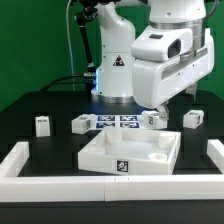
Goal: Assemble square table
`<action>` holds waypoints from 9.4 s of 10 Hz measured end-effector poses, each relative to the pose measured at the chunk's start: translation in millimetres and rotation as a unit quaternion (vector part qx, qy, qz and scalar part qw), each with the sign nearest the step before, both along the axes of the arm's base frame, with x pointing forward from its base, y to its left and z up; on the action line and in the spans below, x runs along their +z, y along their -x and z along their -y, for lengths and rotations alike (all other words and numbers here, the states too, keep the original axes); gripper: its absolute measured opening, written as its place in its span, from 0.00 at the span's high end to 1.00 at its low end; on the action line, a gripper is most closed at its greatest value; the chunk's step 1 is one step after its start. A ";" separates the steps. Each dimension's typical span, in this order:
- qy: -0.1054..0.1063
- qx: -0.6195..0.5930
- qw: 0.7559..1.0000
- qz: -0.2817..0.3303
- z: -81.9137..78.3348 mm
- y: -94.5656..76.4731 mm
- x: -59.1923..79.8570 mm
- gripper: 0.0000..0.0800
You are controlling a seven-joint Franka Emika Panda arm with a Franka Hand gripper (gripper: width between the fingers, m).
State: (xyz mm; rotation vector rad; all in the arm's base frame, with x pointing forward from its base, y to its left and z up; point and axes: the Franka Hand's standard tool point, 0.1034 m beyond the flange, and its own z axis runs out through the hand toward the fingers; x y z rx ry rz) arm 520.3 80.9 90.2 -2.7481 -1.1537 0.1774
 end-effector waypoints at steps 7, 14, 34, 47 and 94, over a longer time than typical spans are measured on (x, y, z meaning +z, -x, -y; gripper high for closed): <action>-0.022 0.049 0.999 0.008 43.1 54.2 -19.5 0.19; 0.011 0.054 0.990 0.128 71.1 66.9 -36.6 0.19; 0.025 0.176 0.976 0.130 29.6 71.4 -69.6 0.93; 0.022 0.302 0.944 0.133 -1.5 47.3 -69.4 0.93; 0.066 -0.521 0.850 0.029 -58.5 89.0 -16.5 0.19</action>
Offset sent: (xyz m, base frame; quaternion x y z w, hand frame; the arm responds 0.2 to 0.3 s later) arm 0.0000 0.0000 0.0000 0.0000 0.0000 0.0000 1.0000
